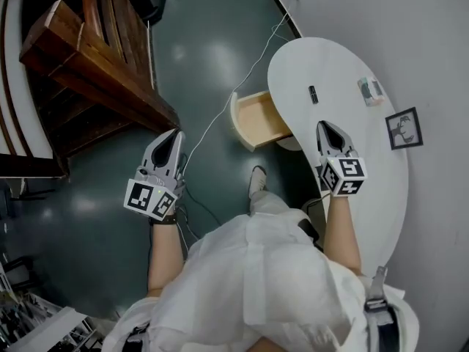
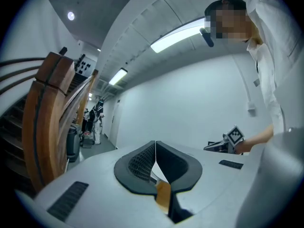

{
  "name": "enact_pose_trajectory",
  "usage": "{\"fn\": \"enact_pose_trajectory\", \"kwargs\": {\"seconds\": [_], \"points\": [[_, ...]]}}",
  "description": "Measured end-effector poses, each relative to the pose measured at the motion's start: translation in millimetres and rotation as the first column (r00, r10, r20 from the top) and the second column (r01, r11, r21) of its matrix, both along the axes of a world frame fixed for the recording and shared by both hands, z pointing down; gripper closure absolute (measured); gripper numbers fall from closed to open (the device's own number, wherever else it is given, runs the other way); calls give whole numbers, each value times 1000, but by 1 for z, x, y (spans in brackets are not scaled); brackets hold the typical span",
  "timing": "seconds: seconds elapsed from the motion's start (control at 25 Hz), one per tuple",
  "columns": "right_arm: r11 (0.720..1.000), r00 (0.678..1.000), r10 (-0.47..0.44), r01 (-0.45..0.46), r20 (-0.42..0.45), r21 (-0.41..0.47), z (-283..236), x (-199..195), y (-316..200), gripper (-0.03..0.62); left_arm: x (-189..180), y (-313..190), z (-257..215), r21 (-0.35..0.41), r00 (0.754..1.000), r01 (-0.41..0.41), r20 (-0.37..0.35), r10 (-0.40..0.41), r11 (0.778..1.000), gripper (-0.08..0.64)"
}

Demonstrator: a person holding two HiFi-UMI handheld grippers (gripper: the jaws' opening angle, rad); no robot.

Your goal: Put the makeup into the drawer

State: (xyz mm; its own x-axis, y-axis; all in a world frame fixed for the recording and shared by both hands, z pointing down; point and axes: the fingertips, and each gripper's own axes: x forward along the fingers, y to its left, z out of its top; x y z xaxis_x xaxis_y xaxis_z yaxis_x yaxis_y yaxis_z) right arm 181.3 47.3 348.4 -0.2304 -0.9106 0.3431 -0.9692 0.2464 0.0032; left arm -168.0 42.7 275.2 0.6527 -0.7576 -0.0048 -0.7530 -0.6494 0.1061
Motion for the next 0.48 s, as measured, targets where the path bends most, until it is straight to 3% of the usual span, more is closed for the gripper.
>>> {"fn": "enact_pose_trajectory", "kwargs": {"seconds": [0.48], "points": [[980,1000,0,-3,-17,-199,72,57,-86,526,104,-107,26,-70,991,-124,38,127,990,542]]}}
